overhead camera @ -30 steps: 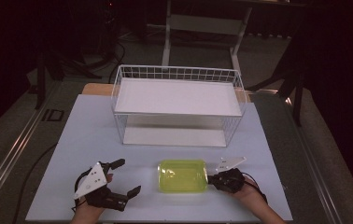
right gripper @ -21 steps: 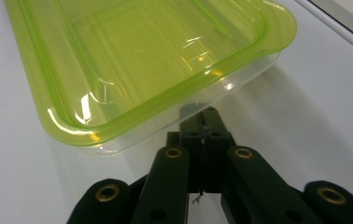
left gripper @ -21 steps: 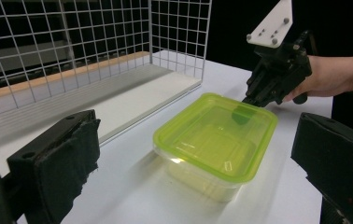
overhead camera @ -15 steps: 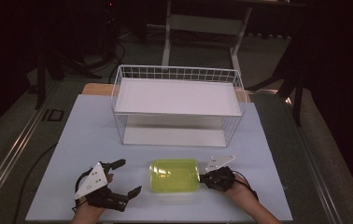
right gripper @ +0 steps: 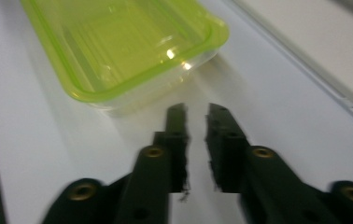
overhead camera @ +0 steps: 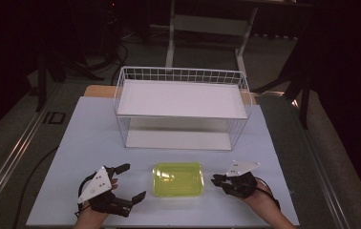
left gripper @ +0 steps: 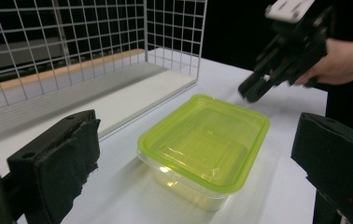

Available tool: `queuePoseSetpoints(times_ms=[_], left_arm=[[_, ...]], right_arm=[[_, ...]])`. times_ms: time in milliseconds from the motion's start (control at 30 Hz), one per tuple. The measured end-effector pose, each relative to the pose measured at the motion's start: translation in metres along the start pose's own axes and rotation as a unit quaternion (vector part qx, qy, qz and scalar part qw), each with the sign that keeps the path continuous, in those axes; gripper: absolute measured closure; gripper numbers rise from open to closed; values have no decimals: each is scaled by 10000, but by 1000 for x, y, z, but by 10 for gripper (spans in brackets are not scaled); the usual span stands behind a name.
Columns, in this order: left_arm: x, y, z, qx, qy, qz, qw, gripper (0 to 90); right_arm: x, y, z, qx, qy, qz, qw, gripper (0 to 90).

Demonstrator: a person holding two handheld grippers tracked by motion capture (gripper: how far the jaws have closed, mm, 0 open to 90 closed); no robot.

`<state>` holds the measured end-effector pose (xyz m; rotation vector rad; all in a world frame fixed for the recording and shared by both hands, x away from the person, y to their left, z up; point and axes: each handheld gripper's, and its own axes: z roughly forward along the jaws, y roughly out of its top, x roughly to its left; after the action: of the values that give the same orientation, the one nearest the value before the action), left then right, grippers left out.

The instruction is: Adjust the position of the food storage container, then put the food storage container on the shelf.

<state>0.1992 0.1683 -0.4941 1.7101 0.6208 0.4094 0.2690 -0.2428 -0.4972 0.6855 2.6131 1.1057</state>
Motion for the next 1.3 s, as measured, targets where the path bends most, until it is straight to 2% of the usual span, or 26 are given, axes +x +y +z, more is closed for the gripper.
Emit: queuePoseSetpoints(times_ms=[67, 133, 233, 267, 333, 433, 500, 533, 567, 600, 633, 700, 800, 833, 900, 1000, 1067, 1133, 1167, 1200, 1233, 1300], left_arm=[[0, 3, 1, 25, -29, -74, 10000, 19], [-1, 6, 3, 67, -44, -72, 9999, 19], [-2, 11, 7, 211, -183, -200, 9994, 18], [-2, 12, 8, 286, -188, -185, 9992, 18], [-3, 14, 9, 328, -180, -151, 9992, 19], [-3, 18, 12, 497, -242, -159, 9983, 19], [-4, 22, 14, 623, -255, -118, 9977, 19], [-4, 22, 14, 623, -255, -118, 9977, 19], [-5, 25, 17, 723, -173, -149, 9971, 19], [-5, 27, 18, 736, -138, -213, 9970, 18], [-5, 28, 19, 763, -133, -295, 9966, 18], [-4, 30, 23, 788, -194, -480, 9955, 18], [-6, 32, 29, 875, -117, -534, 9947, 18], [-6, 33, 31, 885, -130, -539, 9945, 18], [-9, 36, 34, 917, -126, -493, 9945, 18], [-12, 39, 38, 897, -228, -452, 9947, 18], [-10, 39, 41, 982, -175, -515, 9937, 18], [-9, 38, 43, 1074, -117, -567, 9925, 18], [-9, 38, 43, 1074, -117, -567, 9925, 19], [-8, 36, 46, 1223, -96, -651, 9903, 19], [-7, 35, 48, 1245, -154, -716, 9895, 18], [-7, 33, 51, 1297, -161, -793, 9882, 18]], right_arm=[[2, 2, -8, -167, -57, 98, 9998, 517], [3, 3, -16, -365, -176, 377, 9985, 385], [2, 6, -26, -669, -124, 742, 9949, 222], [2, 7, -29, -743, -70, 749, 9944, 124], [4, 9, -33, -845, -257, 734, 9934, 127], [7, 14, -36, -1067, -372, 784, 9905, 113], [9, 17, -35, -1088, -738, 796, 9881, 114], [9, 17, -35, -1088, -738, 796, 9881, 114], [10, 20, -34, -1175, -984, 847, 9846, 114], [10, 22, -34, -1193, -1009, 875, 9838, 114], [11, 23, -34, -1188, -1132, 842, 9829, 114], [14, 27, -32, -1156, -1281, 732, 9823, 114], [20, 31, -30, -1228, -1488, 606, 9793, 117], [21, 32, -30, -1236, -1487, 600, 9793, 167], [21, 34, -29, -1199, -1423, 673, 9802, 188], [16, 33, -27, -1385, -1080, 786, 9813, 237], [15, 32, -25, -1356, -991, 871, 9819, 233], [13, 32, -23, -1334, -737, 989, 9834, 200], [13, 32, -23, -1334, -737, 989, 9834, 200], [12, 33, -22, -1195, -628, 1120, 9845, 199], [8, 33, -18, -900, -342, 1427, 9851, 193], [4, 32, -16, -1038, -28, 1616, 9814, 131]])
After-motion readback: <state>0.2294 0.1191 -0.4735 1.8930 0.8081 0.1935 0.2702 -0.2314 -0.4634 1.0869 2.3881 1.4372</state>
